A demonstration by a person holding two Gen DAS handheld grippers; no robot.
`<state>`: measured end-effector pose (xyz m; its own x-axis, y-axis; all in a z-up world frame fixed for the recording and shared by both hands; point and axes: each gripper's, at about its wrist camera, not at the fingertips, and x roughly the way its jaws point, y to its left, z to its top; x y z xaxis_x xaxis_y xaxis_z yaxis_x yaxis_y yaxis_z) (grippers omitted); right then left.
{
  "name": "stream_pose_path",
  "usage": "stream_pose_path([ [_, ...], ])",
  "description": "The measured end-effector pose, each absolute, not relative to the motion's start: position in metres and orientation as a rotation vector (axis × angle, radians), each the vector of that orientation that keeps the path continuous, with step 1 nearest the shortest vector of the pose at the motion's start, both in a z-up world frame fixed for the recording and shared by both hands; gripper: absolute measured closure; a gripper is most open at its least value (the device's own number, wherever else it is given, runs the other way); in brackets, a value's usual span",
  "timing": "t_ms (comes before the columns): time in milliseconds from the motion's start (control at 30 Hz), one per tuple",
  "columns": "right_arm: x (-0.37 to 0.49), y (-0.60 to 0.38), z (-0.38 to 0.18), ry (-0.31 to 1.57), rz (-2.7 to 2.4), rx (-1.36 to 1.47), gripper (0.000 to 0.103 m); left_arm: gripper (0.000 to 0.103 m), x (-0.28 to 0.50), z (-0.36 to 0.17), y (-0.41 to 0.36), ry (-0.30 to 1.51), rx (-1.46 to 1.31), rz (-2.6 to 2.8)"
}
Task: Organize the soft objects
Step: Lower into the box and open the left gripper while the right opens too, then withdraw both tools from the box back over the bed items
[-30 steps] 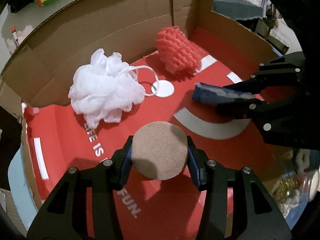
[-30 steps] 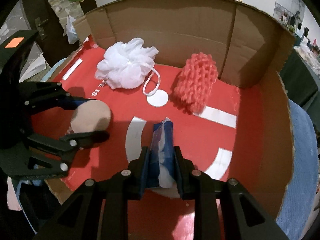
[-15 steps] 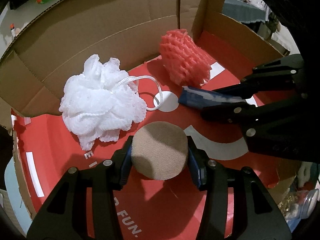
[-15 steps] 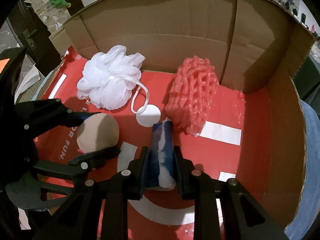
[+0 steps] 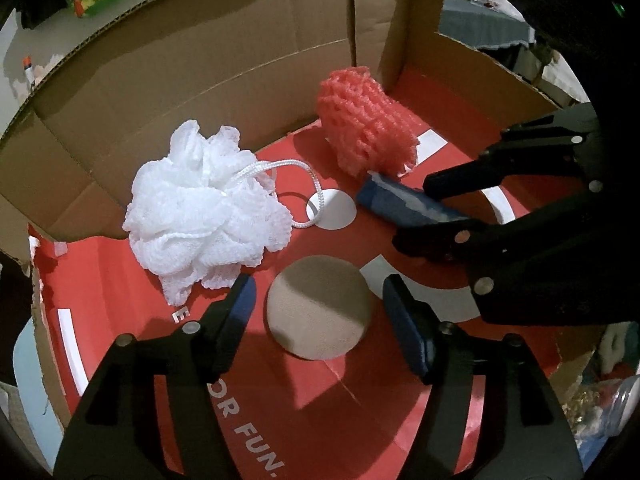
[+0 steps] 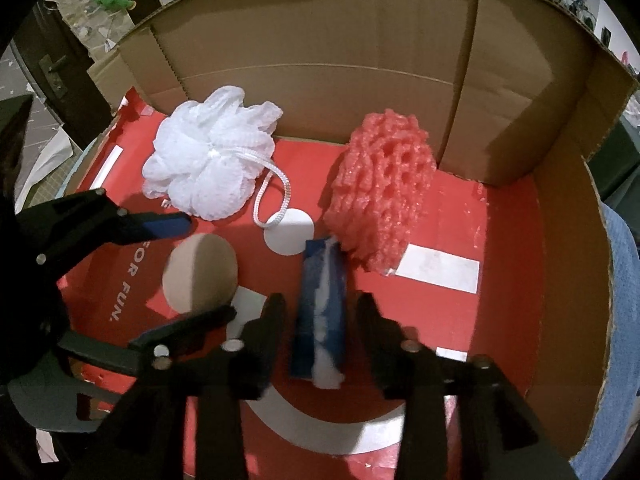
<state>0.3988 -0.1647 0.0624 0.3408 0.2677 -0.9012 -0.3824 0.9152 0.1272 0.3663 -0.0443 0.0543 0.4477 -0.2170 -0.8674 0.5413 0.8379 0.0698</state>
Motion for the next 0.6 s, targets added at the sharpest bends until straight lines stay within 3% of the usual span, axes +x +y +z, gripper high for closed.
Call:
stream_pose_path([
  [200,0.397,-0.167,0.069,1.13,0.413,-0.108,0.054,0.038,0.361,0.06,-0.043,0.995,0.361,-0.482],
  [467,0.362,-0.178,0.114,1.042,0.409,-0.097,0.041,0.028,0.334,0.089,-0.031,0.939,0.308,-0.457],
  [600,0.341,-0.189,0.144,0.973,0.4,-0.079,0.029,0.026,0.31,0.11,-0.028,0.878,0.28,-0.449],
])
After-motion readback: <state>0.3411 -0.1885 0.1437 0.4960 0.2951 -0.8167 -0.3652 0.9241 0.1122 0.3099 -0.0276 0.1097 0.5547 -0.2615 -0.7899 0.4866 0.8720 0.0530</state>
